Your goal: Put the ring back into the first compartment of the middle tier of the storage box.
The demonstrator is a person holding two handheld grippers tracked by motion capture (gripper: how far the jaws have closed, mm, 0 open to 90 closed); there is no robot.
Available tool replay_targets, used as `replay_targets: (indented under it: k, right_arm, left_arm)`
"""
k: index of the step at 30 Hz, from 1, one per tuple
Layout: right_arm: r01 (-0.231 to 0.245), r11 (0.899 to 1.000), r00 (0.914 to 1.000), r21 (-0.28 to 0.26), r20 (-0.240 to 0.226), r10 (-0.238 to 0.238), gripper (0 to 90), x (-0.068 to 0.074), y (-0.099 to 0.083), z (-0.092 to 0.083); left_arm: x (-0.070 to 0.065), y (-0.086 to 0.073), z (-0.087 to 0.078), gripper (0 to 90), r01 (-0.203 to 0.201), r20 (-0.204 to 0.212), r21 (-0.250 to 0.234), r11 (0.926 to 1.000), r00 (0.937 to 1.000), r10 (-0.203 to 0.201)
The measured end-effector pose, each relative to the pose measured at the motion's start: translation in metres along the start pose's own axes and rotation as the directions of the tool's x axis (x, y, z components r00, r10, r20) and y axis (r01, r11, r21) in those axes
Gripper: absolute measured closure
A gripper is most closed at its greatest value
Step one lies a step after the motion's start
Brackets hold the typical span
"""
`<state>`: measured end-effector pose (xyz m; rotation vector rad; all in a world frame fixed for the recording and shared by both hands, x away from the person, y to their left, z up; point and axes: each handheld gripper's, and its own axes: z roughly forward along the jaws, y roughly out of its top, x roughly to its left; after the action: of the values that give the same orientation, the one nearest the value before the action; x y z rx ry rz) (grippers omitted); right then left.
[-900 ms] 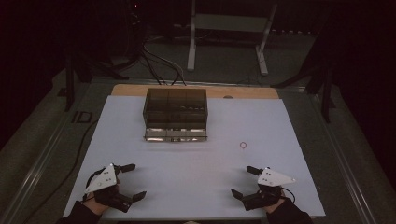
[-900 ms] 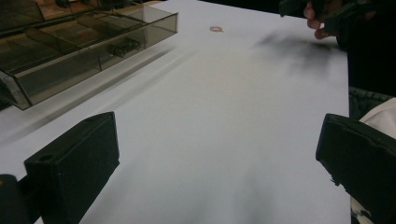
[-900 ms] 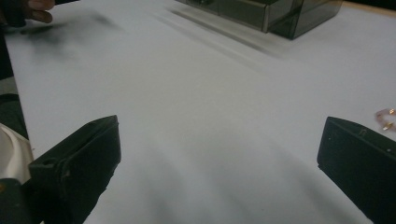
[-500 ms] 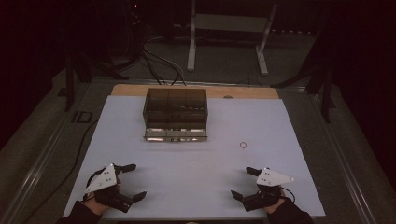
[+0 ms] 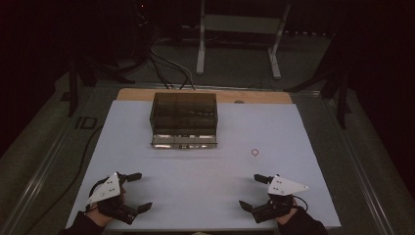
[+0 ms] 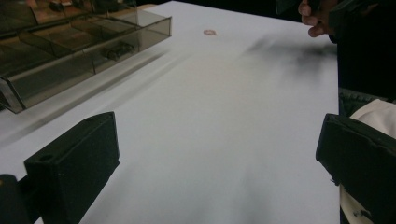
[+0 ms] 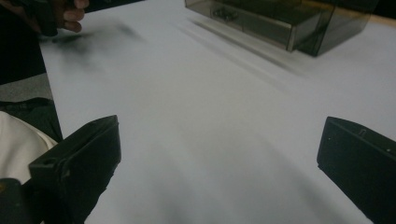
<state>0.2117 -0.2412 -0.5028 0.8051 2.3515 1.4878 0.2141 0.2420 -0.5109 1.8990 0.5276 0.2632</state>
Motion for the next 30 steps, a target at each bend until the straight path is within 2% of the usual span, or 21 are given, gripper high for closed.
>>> replay_targets:
  k: [3,7,16,30]
  right_arm:
    - [0.003,0.999,0.9999,-0.034,0.016,-0.003,0.0,0.002,0.006,-0.004]
    - [-0.010,0.997,0.9999,-0.076,0.008,0.011,0.0,0.001,0.013,-0.009]
    - [0.019,0.994,0.9991,-0.111,0.039,-0.015,0.0,0.001,0.025,-0.014]
    - [0.010,0.988,0.9948,-0.154,0.101,0.006,0.0,-0.008,0.038,-0.019]
  left_arm:
    - [0.000,0.000,0.000,0.9,-0.002,0.000,0.004,1.0000,1.0000,0.002]
    - [0.000,0.000,0.001,0.9,-0.002,0.001,0.005,1.0000,1.0000,0.002]
    - [0.000,0.000,0.002,0.9,0.000,0.000,0.006,1.0000,1.0000,0.000]
    - [0.000,0.000,0.002,0.9,-0.002,0.001,0.007,1.0000,1.0000,0.002]
